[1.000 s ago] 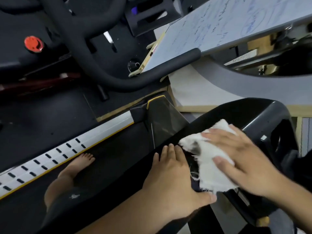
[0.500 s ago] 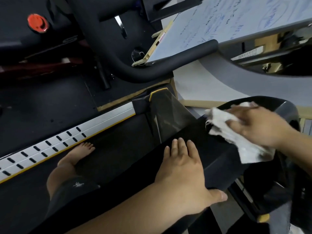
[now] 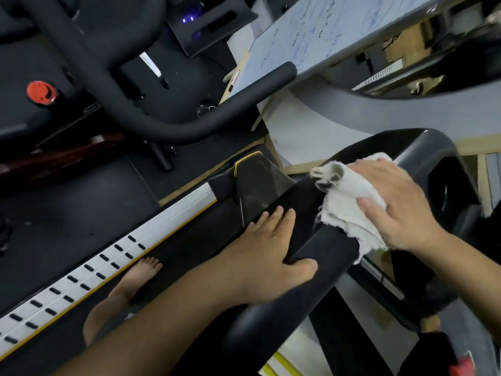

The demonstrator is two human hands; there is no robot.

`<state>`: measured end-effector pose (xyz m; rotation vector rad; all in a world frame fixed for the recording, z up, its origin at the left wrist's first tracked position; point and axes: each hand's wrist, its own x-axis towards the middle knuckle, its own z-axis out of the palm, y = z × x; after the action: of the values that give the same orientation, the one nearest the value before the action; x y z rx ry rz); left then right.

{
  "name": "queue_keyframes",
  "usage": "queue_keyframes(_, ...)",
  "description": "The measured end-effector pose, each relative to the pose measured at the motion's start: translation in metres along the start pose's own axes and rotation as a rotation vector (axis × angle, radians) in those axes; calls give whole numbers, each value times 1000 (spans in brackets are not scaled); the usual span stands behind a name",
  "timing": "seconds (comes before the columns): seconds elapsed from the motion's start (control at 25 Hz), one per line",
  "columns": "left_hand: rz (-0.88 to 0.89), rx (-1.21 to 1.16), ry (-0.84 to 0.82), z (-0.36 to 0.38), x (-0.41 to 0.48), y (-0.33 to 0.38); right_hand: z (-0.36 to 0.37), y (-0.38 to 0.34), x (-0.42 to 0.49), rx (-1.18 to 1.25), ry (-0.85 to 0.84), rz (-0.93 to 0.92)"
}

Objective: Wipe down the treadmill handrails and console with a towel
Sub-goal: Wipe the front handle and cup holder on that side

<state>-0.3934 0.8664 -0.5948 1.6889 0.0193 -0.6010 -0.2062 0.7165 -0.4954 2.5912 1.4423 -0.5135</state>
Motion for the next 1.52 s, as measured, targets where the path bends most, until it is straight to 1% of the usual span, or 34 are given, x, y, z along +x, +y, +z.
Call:
queue_keyframes(0.08,-23,134,101,9,3,18,6,10,17,-30,15,-9)
queue_keyframes(0.16,-62,228,196,21,13,35,10,15,17,-38,79,-8)
queue_keyframes(0.24,-75,237,260,23,28,48,13,18,13,-45,122,-3)
queue_keyframes(0.4,-5,286,406,20,51,50,13,13,12,-67,169,44)
queue_keyframes(0.52,10,359,424,20,52,52,16,17,4,-20,260,40)
queue_keyframes(0.68,56,338,462,20,48,57,21,24,3,74,299,23)
queue_keyframes(0.76,74,335,477,22,47,60,20,26,1,62,324,-19)
queue_keyframes(0.84,79,314,471,23,47,66,17,27,0,47,312,-48)
queue_keyframes(0.92,40,290,462,23,46,70,19,22,-2,20,299,-63)
queue_keyframes(1.0,-6,288,441,22,47,65,28,15,-8,-5,333,-48)
queue_keyframes(1.12,-109,284,415,15,50,58,38,18,-14,75,376,-73)
queue_keyframes(1.2,-200,198,395,14,62,72,26,26,2,40,315,-117)
queue_keyframes(1.24,-227,196,406,17,72,82,18,30,15,-16,220,-119)
queue_keyframes(1.28,-204,293,447,17,82,94,8,34,30,-53,77,-87)
queue_keyframes(1.32,-213,265,441,15,90,108,-1,42,47,-68,-72,-29)
queue_keyframes(1.36,-183,282,400,15,102,113,-8,55,64,-80,-207,42)
queue_keyframes(1.4,-117,381,423,17,113,111,-15,71,79,-106,-332,123)
queue_keyframes(1.44,-128,379,395,16,120,109,-21,84,93,-156,-424,183)
queue_keyframes(1.48,-155,379,357,13,123,102,-26,96,106,-213,-470,218)
queue_keyframes(1.52,-181,368,269,10,123,100,-29,103,115,-261,-499,241)
